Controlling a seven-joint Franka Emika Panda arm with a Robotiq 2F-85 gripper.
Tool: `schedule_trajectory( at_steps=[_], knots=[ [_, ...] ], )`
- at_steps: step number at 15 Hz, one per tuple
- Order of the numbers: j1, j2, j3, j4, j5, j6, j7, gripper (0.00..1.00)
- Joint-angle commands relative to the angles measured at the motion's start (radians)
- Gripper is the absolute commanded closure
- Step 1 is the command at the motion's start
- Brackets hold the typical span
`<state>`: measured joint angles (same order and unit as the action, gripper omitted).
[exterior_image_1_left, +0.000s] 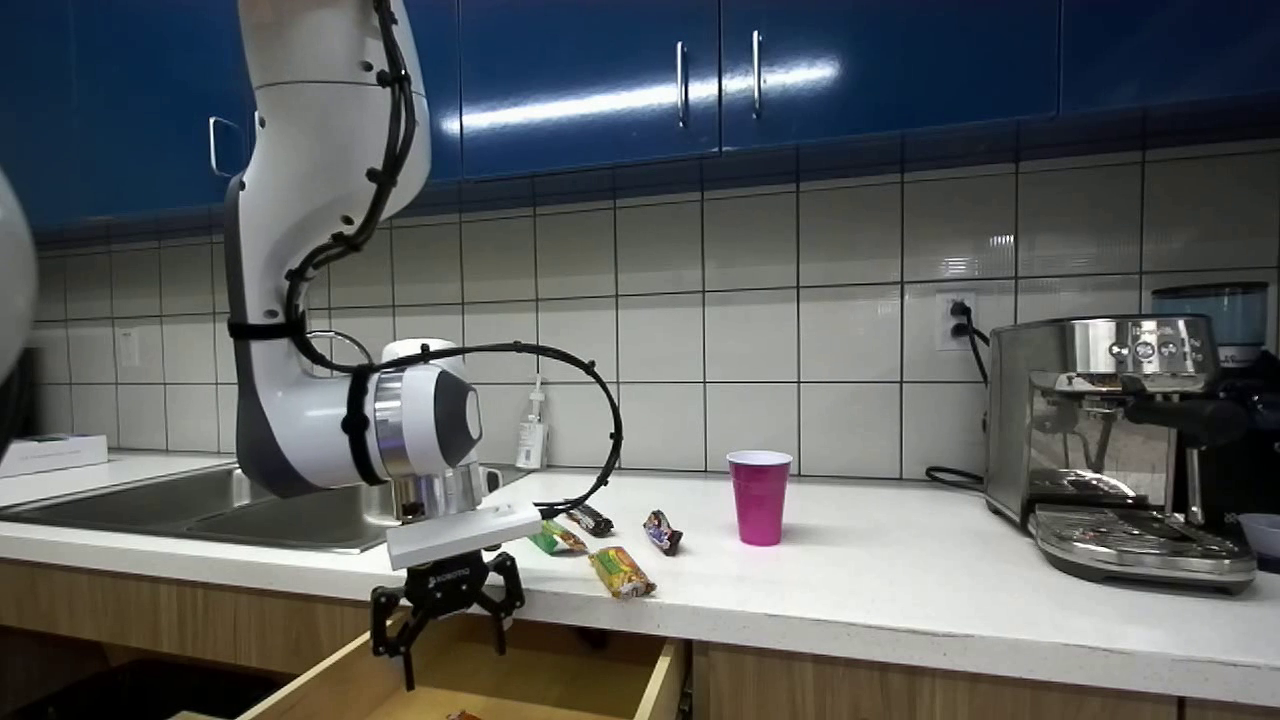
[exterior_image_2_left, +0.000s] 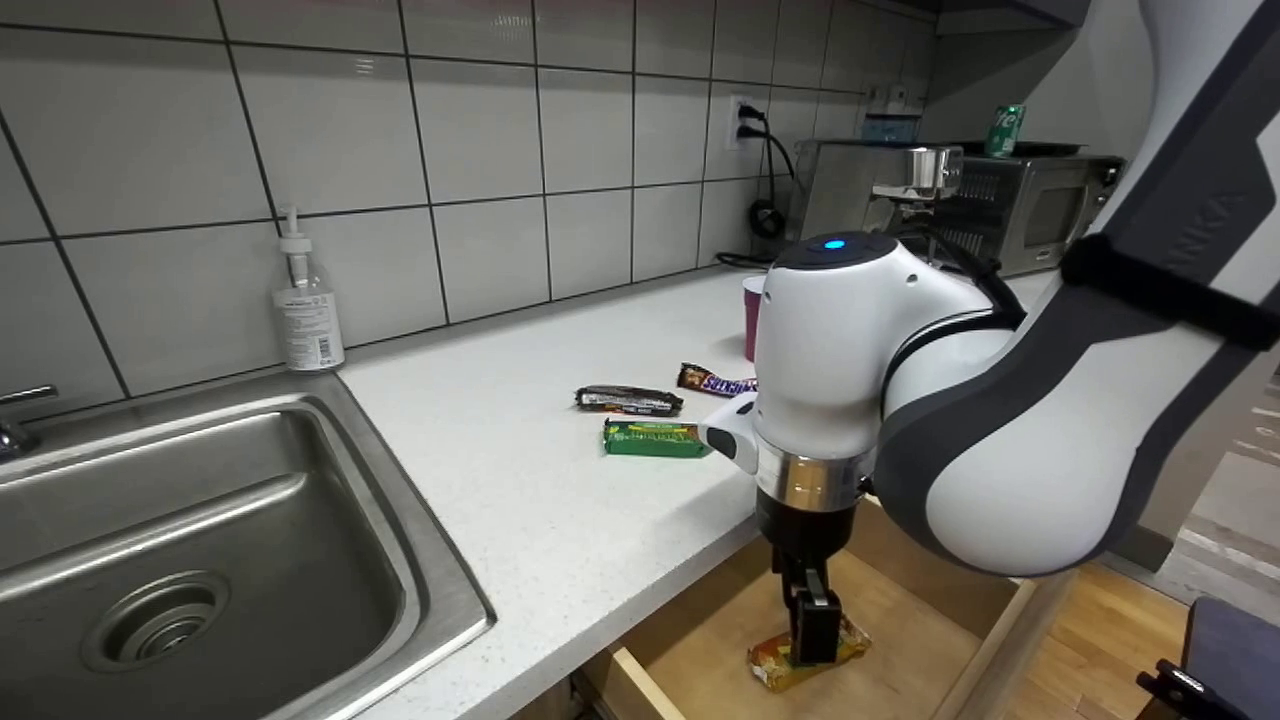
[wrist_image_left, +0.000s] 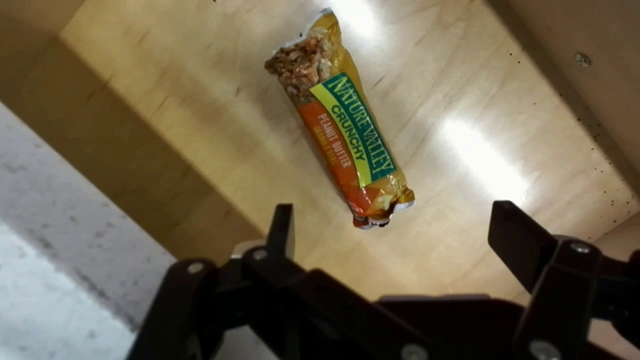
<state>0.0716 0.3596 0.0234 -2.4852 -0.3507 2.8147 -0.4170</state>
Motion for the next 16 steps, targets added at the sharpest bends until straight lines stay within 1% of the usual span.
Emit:
schedule_trajectory(
  at_steps=[1,5,9,13,16],
  knots=[
    [-0.057,-0.112,0.059,-0.03,0.065,-0.068,-0.035,0.0],
    [-0.08,-0.199,0.078,-0.019,0.16,-0.144,-0.049,0.0],
    [-0.071,-0.282,0.054,0.002,0.21,-0.236,-0.037,0.0],
    [-0.064,-0.323,0.023,0.038,0.209,-0.311,-0.002,0.0],
    [-0.066,-0.318,-0.001,0.074,0.189,-0.342,0.032,0.0]
  ],
)
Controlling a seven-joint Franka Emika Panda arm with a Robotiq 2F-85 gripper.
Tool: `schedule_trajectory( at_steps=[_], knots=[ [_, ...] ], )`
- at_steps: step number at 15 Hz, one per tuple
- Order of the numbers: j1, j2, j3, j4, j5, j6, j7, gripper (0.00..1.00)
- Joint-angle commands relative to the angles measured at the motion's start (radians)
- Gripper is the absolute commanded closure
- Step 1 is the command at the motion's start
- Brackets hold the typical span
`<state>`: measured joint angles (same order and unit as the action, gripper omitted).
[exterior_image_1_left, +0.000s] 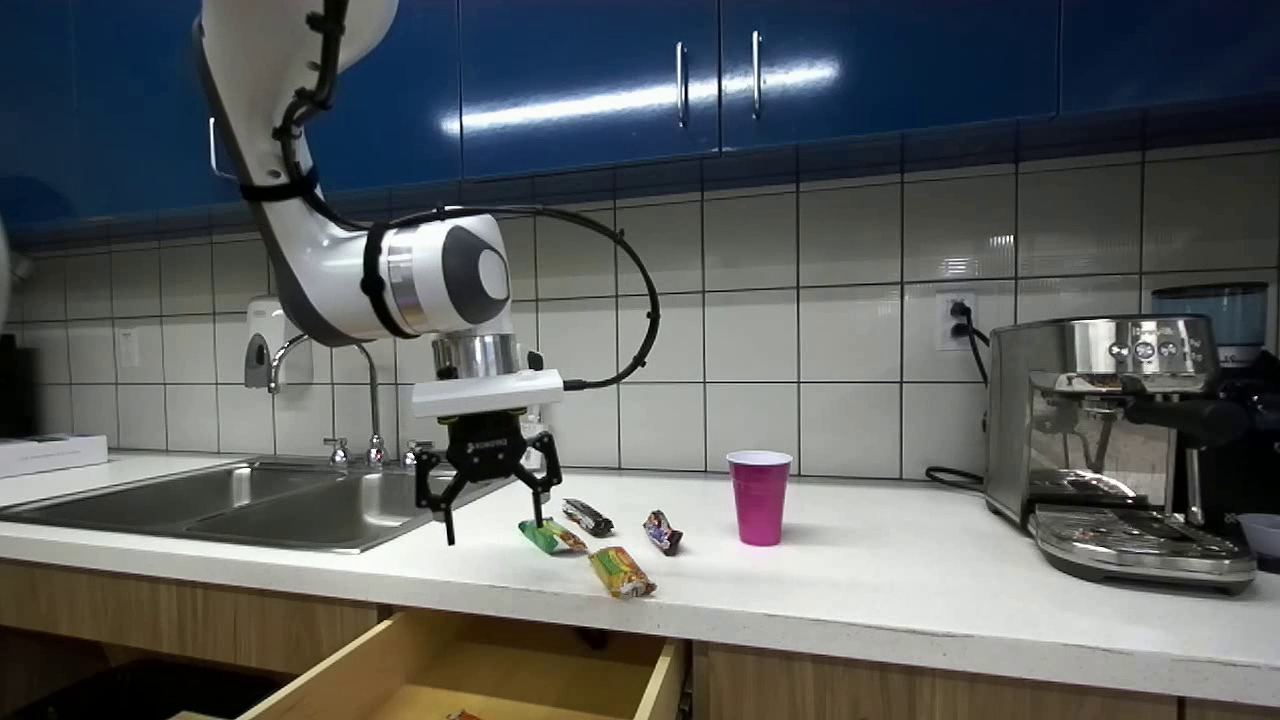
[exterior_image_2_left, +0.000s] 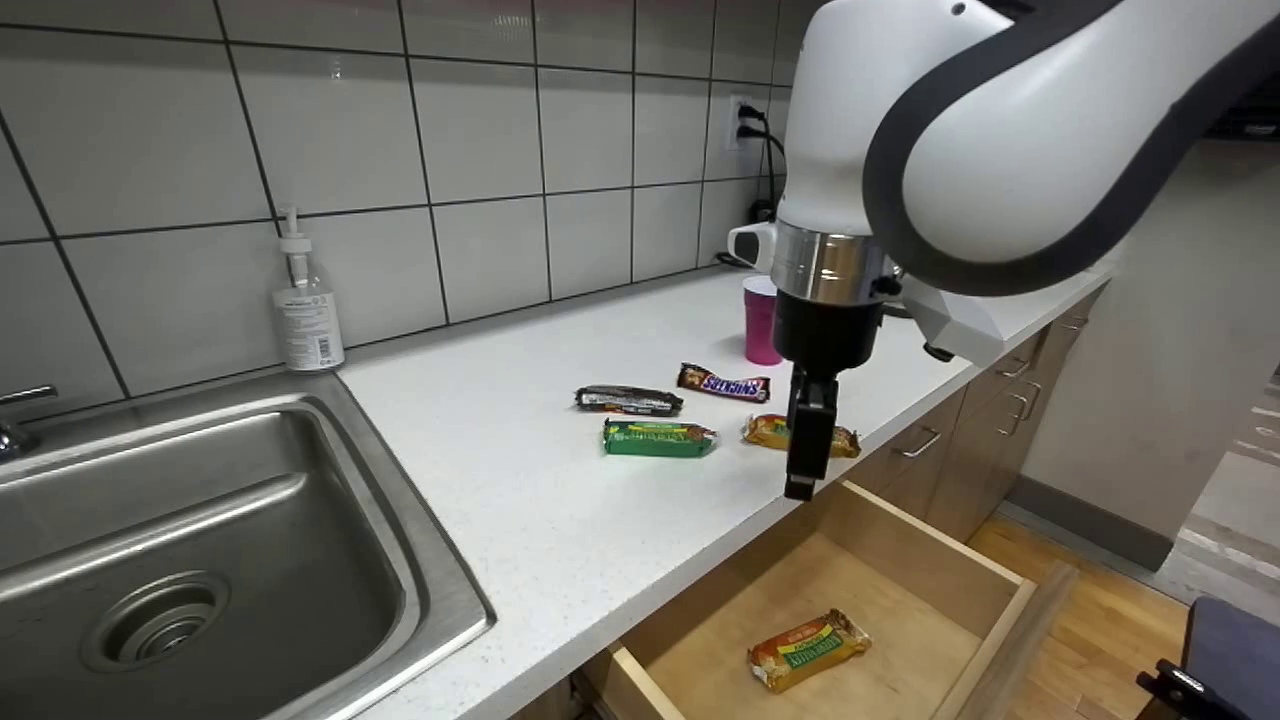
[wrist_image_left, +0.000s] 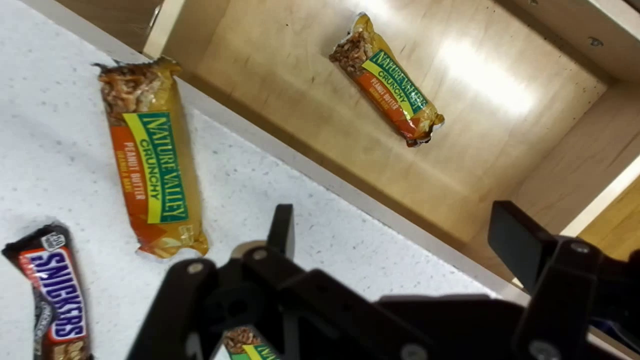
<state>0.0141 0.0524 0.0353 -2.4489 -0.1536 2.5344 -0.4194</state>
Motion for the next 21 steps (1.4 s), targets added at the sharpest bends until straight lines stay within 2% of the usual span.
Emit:
schedule_trajectory(
  at_steps=[1,10,21],
  knots=[
    [-0.01,-0.006,-0.02,0.048,-0.014,-0.067,0.046,0.0],
    [-0.033,0.077,-0.079,0.134,-0.036,-0.072,0.136,0.0],
    [-0.107,0.241,-0.092,0.263,0.022,-0.063,0.079,0.0]
  ],
)
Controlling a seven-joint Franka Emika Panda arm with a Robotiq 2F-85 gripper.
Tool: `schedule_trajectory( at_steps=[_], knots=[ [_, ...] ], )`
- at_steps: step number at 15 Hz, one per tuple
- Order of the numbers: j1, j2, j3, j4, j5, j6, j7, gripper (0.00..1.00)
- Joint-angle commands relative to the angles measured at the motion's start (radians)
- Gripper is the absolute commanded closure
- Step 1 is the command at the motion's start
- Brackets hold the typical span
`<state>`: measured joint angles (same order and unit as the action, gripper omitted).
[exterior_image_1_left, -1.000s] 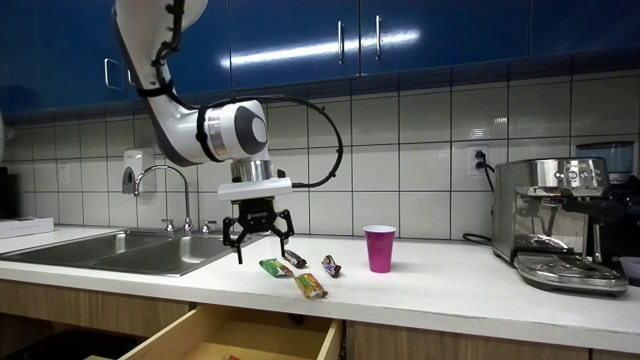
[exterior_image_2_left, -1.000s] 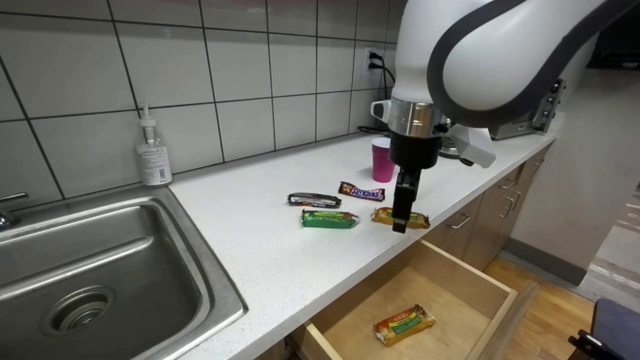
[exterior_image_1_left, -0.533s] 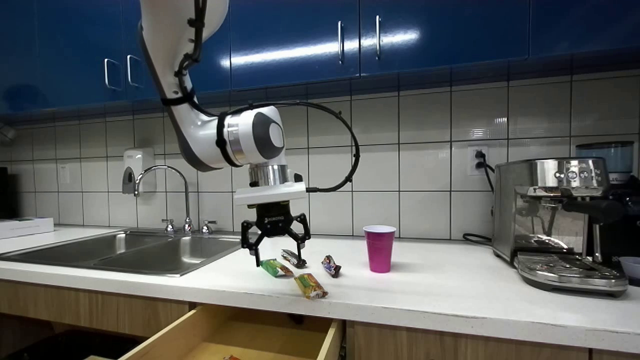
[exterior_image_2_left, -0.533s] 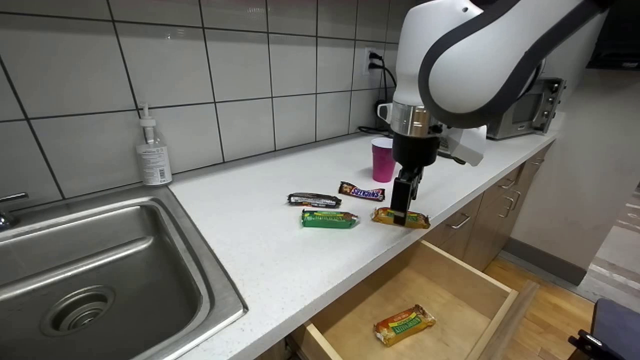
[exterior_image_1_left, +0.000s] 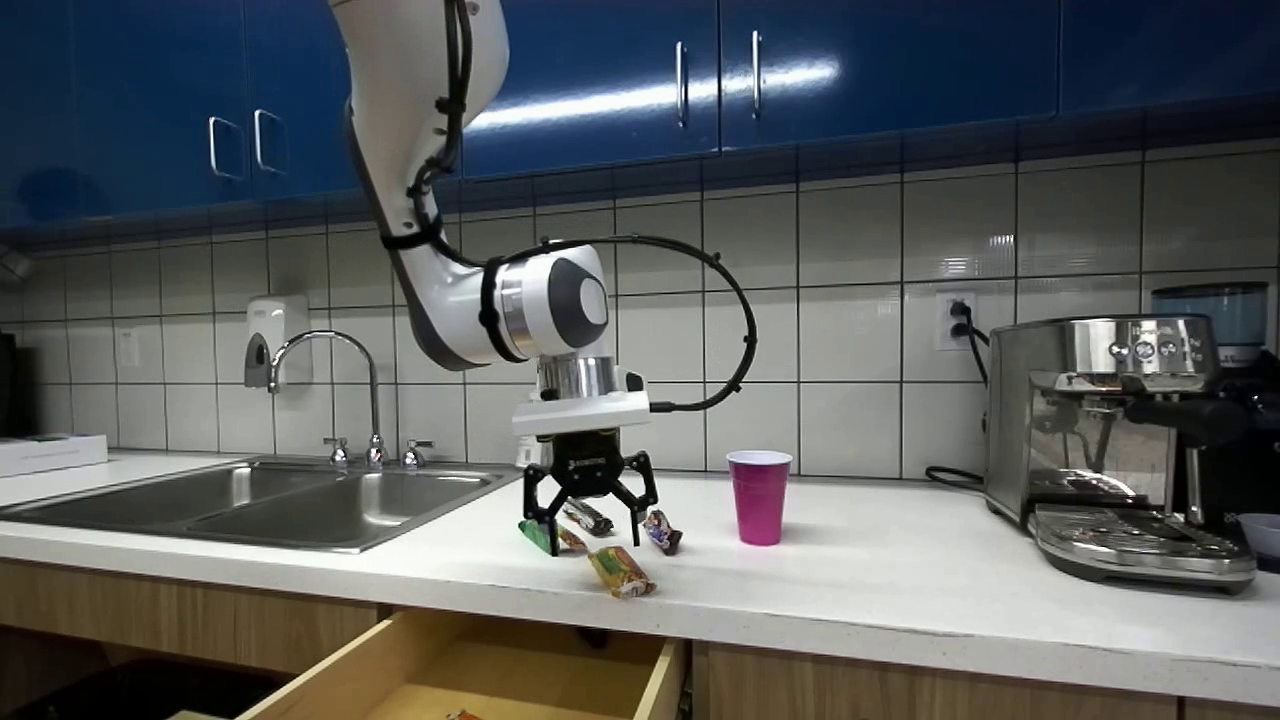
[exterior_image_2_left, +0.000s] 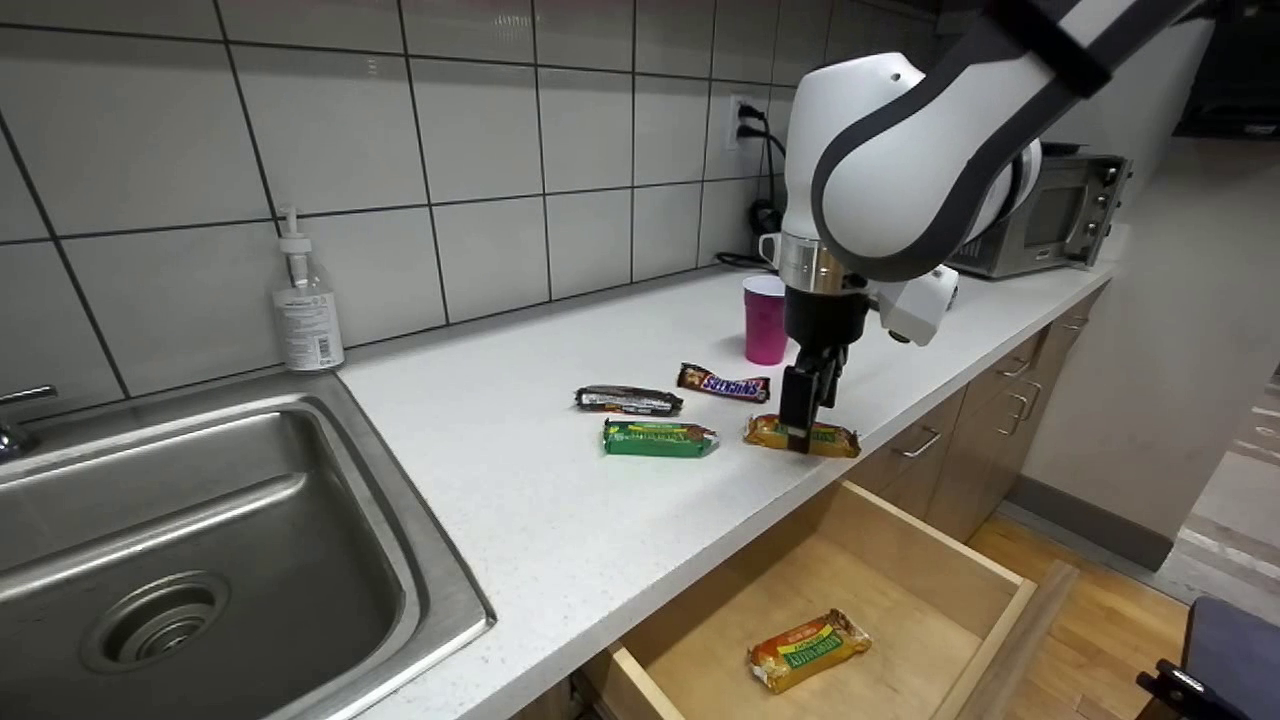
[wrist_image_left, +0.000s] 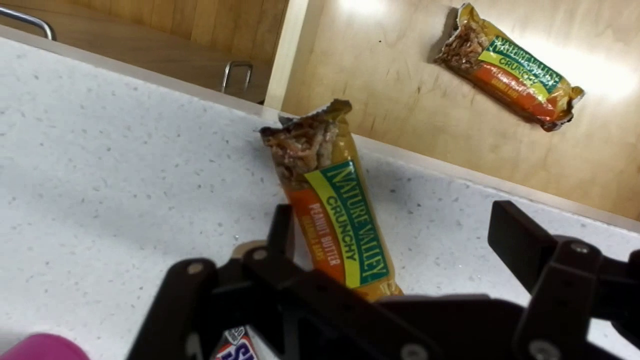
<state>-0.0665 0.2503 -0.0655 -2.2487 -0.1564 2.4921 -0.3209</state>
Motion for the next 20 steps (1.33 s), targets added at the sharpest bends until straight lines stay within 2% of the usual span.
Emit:
schedule_trajectory(
  at_steps=[1,8,20],
  knots=[
    [-0.032,0.053,0.011,0.075,0.031,-0.022,-0.021,0.0],
    [-0.039,0.103,0.026,0.116,0.046,-0.031,-0.025,0.0],
    [-0.055,0.102,0.03,0.112,0.051,-0.024,-0.063,0.0]
  ],
)
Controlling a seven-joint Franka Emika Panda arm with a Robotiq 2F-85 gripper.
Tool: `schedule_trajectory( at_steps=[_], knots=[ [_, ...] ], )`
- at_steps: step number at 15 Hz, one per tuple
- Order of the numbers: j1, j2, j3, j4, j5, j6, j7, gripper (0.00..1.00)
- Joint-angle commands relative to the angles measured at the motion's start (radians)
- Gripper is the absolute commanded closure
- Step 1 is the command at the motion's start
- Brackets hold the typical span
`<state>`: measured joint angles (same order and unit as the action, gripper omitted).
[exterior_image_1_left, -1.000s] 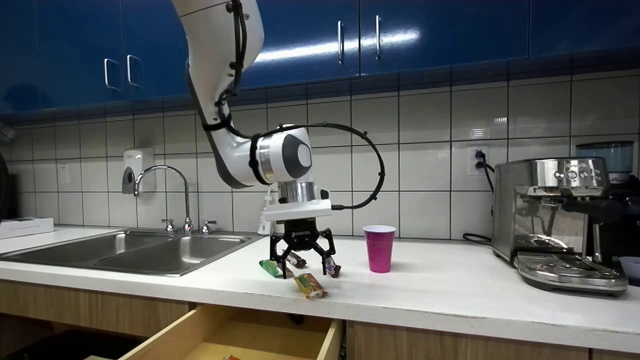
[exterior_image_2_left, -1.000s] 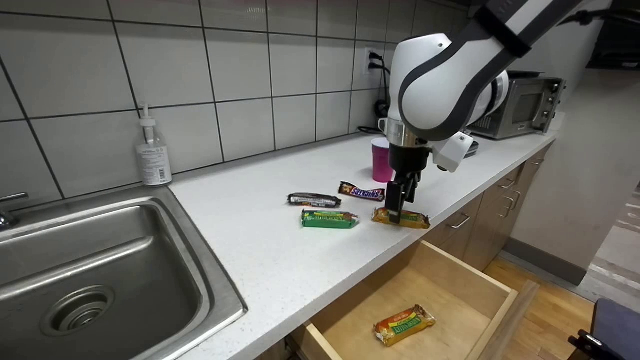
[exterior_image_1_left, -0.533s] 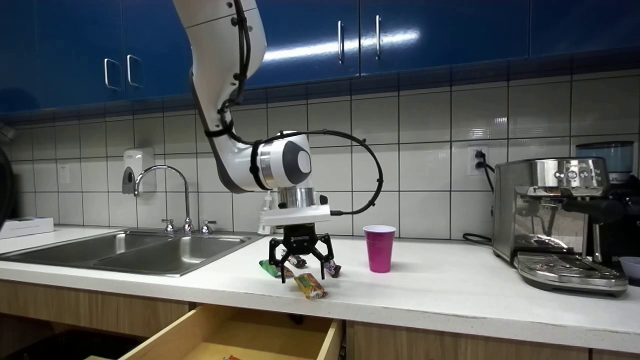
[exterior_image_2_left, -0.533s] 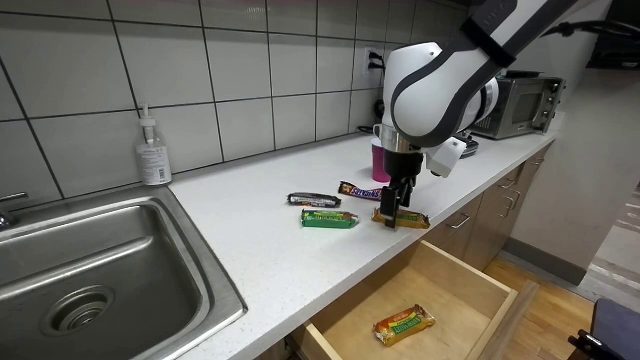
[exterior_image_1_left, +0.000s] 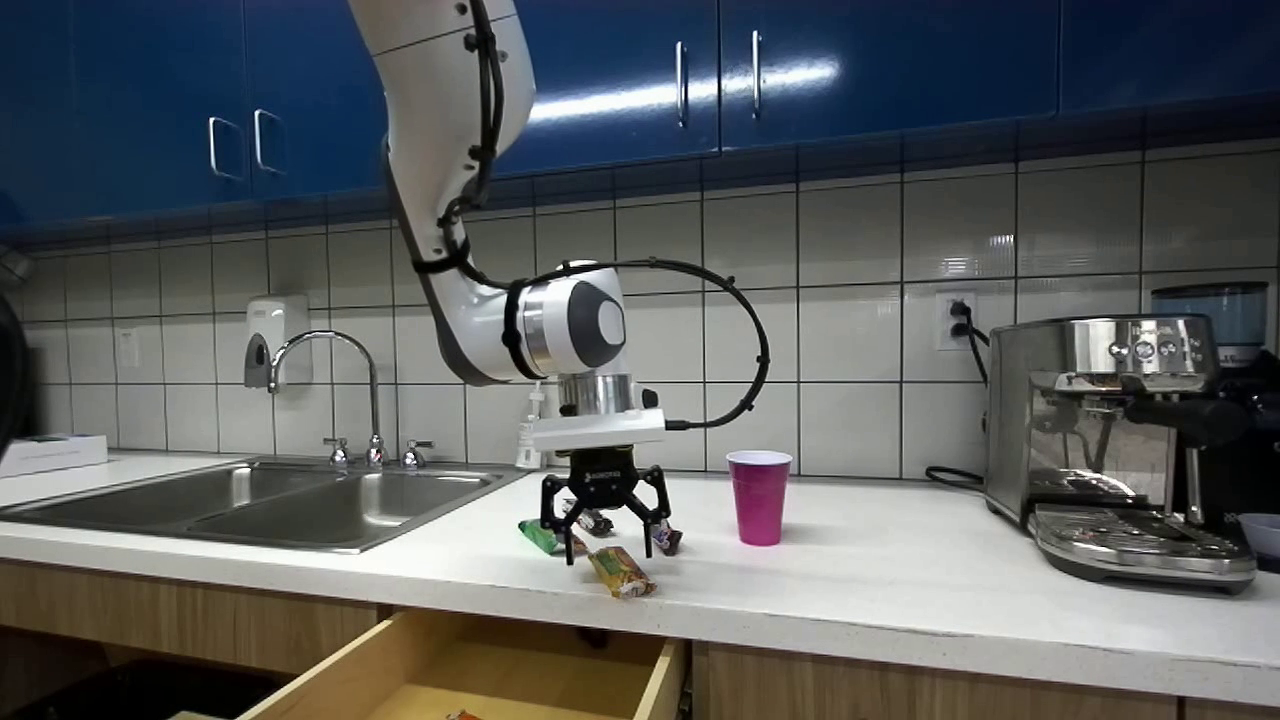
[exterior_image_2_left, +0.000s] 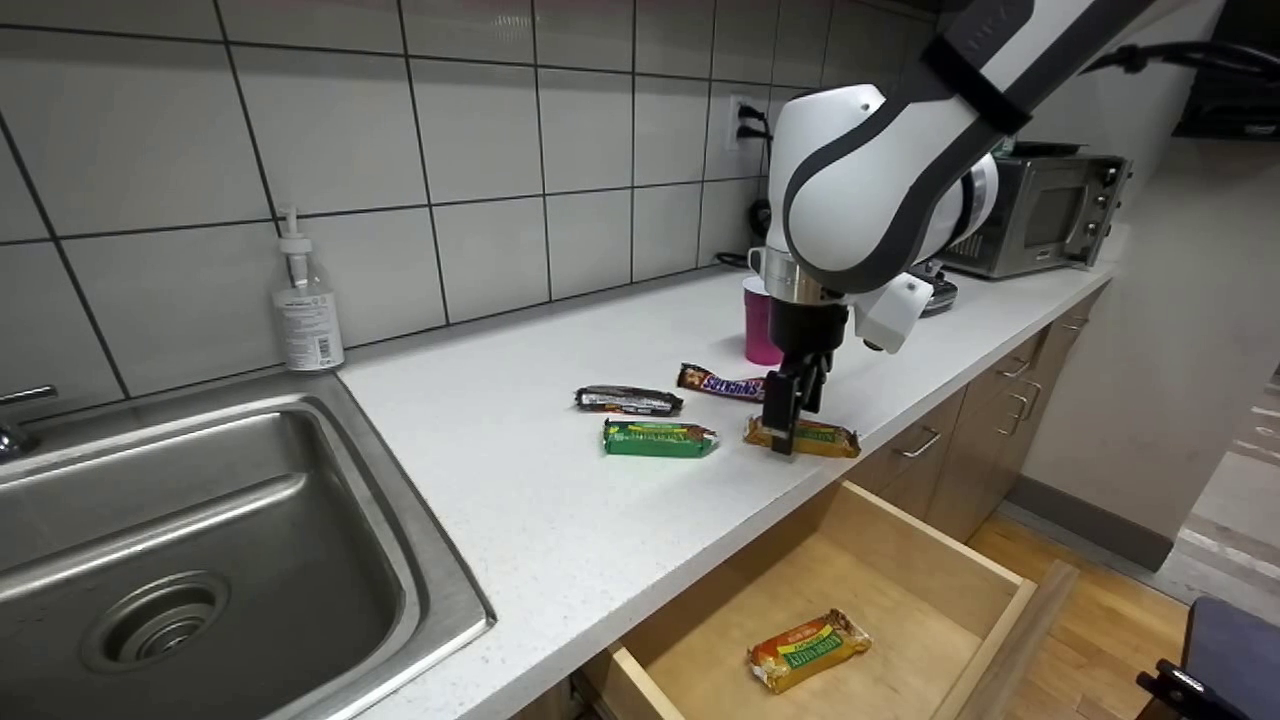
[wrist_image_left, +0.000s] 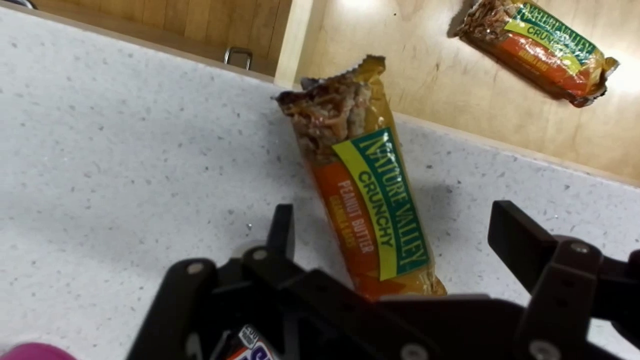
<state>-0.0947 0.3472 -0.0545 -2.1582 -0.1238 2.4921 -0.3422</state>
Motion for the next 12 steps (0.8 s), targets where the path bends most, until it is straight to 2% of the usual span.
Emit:
schedule_trajectory(
  at_steps=[1,10,11,12],
  knots=[
    [-0.027,0.007,0.019,0.022,0.018,-0.024,-0.042,0.0],
    [-0.038,0.029,0.019,0.035,0.021,-0.029,-0.042,0.0],
    [-0.039,0.032,0.02,0.036,0.023,-0.029,-0.041,0.21],
    [-0.04,0.034,0.021,0.037,0.024,-0.031,-0.043,0.26]
  ],
)
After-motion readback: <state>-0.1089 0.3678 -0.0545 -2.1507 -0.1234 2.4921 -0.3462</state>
